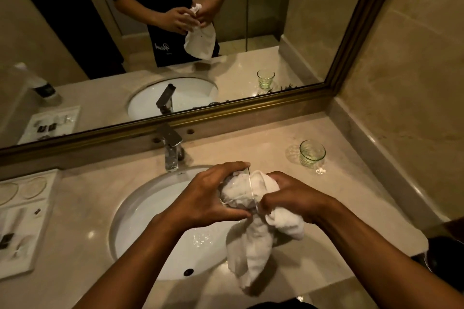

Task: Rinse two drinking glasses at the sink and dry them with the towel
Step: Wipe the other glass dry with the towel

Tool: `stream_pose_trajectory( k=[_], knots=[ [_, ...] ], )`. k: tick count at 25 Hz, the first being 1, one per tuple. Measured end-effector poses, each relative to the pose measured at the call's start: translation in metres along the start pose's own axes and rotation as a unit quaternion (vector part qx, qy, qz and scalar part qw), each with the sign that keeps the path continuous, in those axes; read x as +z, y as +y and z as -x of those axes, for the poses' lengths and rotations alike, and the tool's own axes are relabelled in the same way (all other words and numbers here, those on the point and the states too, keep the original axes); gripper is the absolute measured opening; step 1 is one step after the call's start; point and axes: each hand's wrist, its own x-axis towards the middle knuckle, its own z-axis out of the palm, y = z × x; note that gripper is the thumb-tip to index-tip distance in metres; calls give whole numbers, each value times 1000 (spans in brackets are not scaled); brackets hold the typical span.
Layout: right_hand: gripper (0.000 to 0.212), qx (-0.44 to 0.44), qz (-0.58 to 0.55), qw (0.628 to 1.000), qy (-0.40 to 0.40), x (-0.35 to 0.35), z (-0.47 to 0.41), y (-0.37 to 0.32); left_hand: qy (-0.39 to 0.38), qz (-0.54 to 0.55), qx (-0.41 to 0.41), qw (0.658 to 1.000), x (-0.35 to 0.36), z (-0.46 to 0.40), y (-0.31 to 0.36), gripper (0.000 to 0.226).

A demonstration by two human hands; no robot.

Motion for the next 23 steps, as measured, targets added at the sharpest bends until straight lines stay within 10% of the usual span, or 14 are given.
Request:
stream_pose_trajectory(
  k=[6, 12, 23],
  knots=[
    [30, -27, -12, 1000, -2, 9, -1, -7, 123, 20, 10, 992, 7, 10, -9, 85],
    [29, -16, 77, 996, 33, 40, -10, -4, 370, 143, -107, 912, 38, 10, -1, 29],
    [37, 14, 317, 946, -57, 68, -23, -16, 277, 329, -401, 809, 41, 27, -9, 28]
  ],
)
